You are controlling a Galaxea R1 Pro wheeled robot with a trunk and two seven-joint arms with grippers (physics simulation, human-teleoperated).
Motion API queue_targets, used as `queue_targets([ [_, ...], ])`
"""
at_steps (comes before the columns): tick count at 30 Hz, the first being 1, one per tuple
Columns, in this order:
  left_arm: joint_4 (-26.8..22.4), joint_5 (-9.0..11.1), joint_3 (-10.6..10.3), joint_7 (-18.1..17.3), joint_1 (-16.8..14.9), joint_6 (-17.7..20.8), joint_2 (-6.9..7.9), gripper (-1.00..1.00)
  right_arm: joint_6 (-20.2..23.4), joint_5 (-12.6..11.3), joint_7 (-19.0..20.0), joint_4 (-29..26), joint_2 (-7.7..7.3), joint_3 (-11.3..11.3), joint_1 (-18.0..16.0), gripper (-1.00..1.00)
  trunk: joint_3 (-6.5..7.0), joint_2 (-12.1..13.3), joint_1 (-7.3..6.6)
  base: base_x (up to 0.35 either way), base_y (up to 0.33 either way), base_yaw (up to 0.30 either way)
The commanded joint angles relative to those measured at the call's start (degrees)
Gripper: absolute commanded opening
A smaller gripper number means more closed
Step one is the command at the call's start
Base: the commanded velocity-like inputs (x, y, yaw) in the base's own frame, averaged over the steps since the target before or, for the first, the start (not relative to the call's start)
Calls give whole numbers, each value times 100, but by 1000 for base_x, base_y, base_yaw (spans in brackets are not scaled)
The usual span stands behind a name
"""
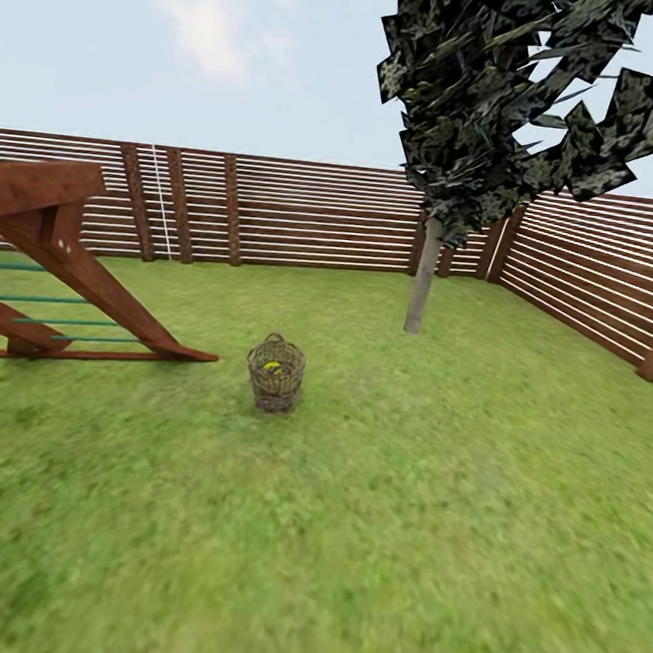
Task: Take the three Easter eggs out of the wicker basket on the lawn in the garden, then place them on the lawn next to a single tree (choose any tree) so that all three eggs are next to the same tree and none are left in the basket.
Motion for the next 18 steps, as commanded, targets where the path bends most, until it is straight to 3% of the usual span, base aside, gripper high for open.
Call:
queue_targets([
  [1, 5, -5, -11, 18, -4, -18, 0, 100, 0, -42, -16, -7, 2, 0, -2, 100, -7, -4, 3, 285, 139, 0],
  [18, 5, -5, -11, 18, -5, -18, 0, 100, 3, -44, -22, -7, 2, 2, -2, 100, -7, -4, 3, 285, 136, 0],
])
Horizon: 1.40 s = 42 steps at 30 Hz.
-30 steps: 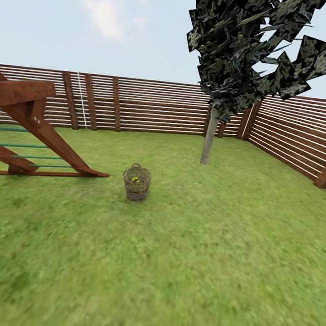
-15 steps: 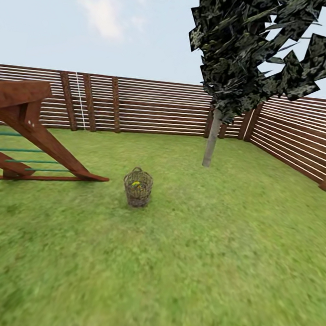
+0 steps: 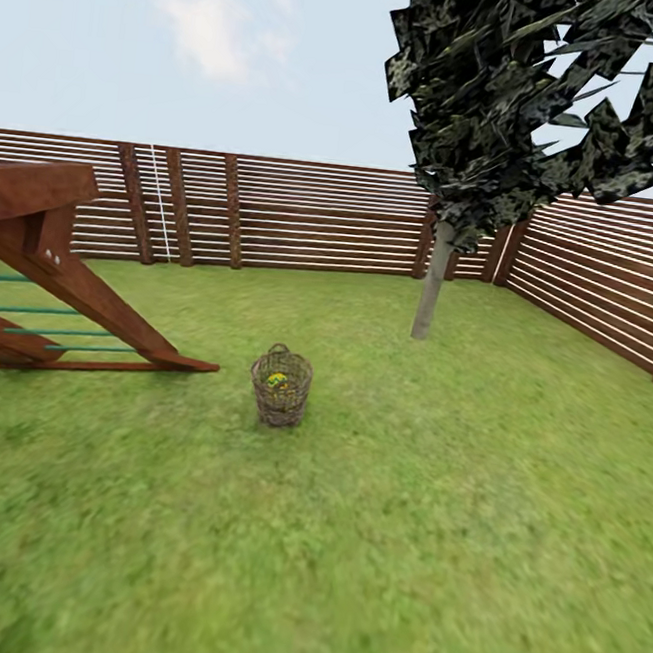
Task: Take the three Easter eggs out of the wicker basket on the lawn in the garden, then place them on the lawn next to a single tree (choose any tree) so that all three eggs are next to the same tree and none are left in the basket.
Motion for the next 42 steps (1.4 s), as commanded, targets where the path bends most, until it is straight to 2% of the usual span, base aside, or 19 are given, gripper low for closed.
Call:
queue_targets([
  [1, 5, -5, -11, 18, -5, -18, 0, 100, 0, -42, -17, -7, 2, -1, -2, 100, -7, -4, 3, 285, 127, 0],
  [6, 5, -5, -11, 18, -6, -18, 0, 100, 1, -42, -17, -7, 2, -1, -2, 100, -4, -4, 3, 285, 125, -18],
  [16, 5, -5, -11, 18, -6, -18, 0, 100, 6, -42, -12, -7, 2, -1, -2, 100, 38, -4, 3, 285, 123, -173],
  [37, 5, -5, -11, 18, -6, -18, 0, 100, 4, -42, -13, -7, 2, -1, -2, 100, 41, -4, 3, 285, 118, -10],
  [42, 5, -5, -11, 18, -5, -18, 0, 100, 3, -42, -10, -7, 2, -1, -2, 100, 55, -4, 3, 284, 32, -164],
])
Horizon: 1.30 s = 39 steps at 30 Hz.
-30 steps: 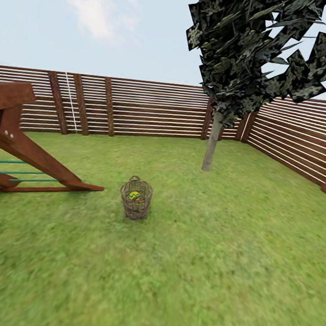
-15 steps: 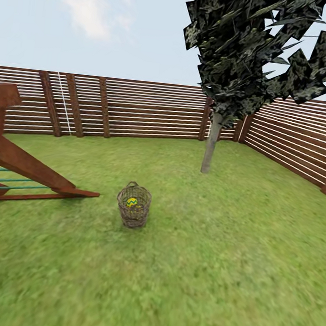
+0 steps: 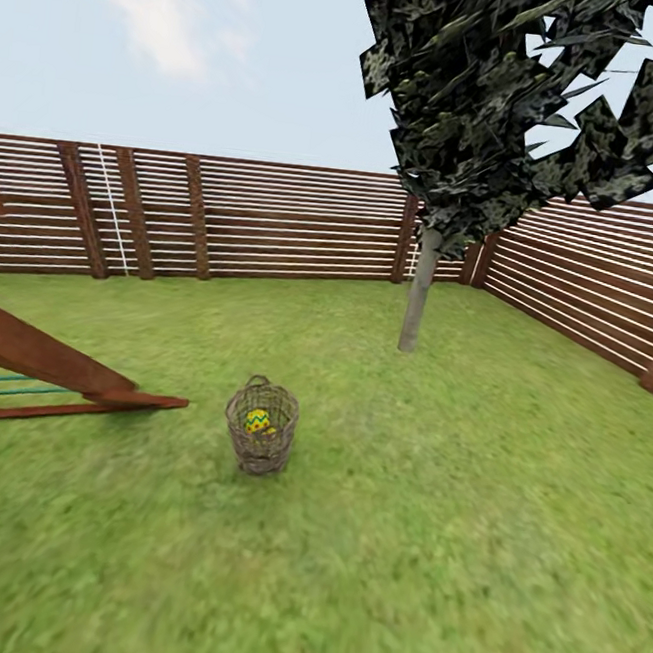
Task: Take the three Easter eggs out of the wicker basket on the lawn in the garden, then place them on the lawn next to a single tree (choose any tree) so that all three eggs are next to the same tree and none are left in the basket.
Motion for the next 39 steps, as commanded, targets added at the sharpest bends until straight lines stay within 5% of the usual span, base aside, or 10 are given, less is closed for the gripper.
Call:
queue_targets([
  [1, 3, -5, -11, 20, -4, -17, 1, 100, 0, -41, -15, -5, 3, -1, -3, 100, -2, -4, 3, 283, 59, -229],
  [25, 3, -4, -11, 20, -2, -15, 1, 100, 3, -41, -14, -5, 3, -1, -3, 100, 46, -4, 3, 262, 175, -118],
  [39, 3, -4, -12, 20, -4, -17, 1, 100, 6, -41, -13, -5, 3, -1, -3, 100, 81, -4, 3, 211, 184, -252],
])
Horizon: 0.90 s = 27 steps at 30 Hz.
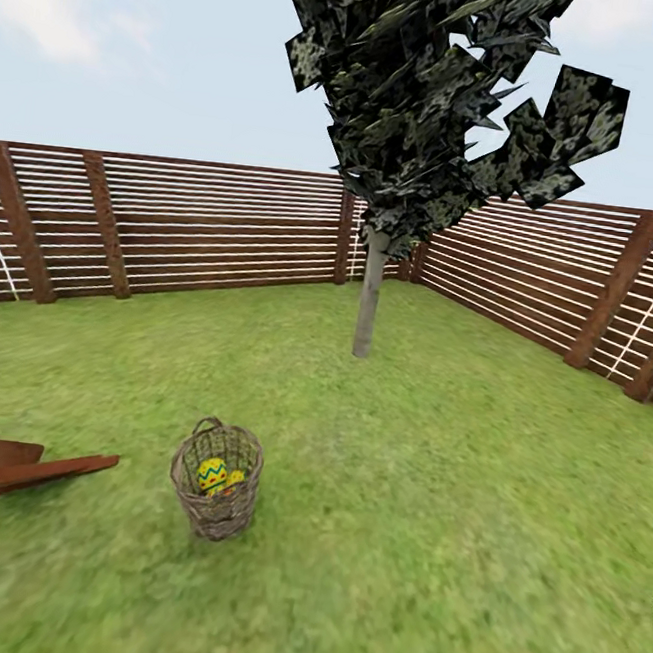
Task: Take the three Easter eggs out of the wicker basket on the lawn in the garden, then place them on the lawn next to a single tree (choose any tree) so that all three eggs are next to the same tree and none are left in the basket.
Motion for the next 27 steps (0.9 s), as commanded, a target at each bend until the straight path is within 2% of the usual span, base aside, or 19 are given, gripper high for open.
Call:
queue_targets([
  [1, 3, -5, -10, 19, -3, -17, 1, 100, 2, -41, -16, -5, 3, -1, -3, 100, -4, -5, 3, 197, 107, -267],
  [9, 3, -5, -10, 19, 0, -13, 1, 100, 2, -41, -16, -5, 3, -1, -3, 100, 15, -5, 3, 176, 127, -223],
  [14, 3, -6, -10, 19, -1, -15, 1, 100, 2, -41, -16, -5, 3, -1, -3, 100, 17, -5, 3, 112, 199, -31],
  [23, 3, -12, -10, 17, -1, -17, 10, 100, 3, -41, -16, -5, 3, -1, -3, 100, 17, -5, 3, 15, 36, -2],
  [27, 3, -13, -10, 18, 1, -17, 10, 100, 2, -41, -16, -5, 3, -1, -3, 100, 17, -5, 3, 16, 222, -7],
])
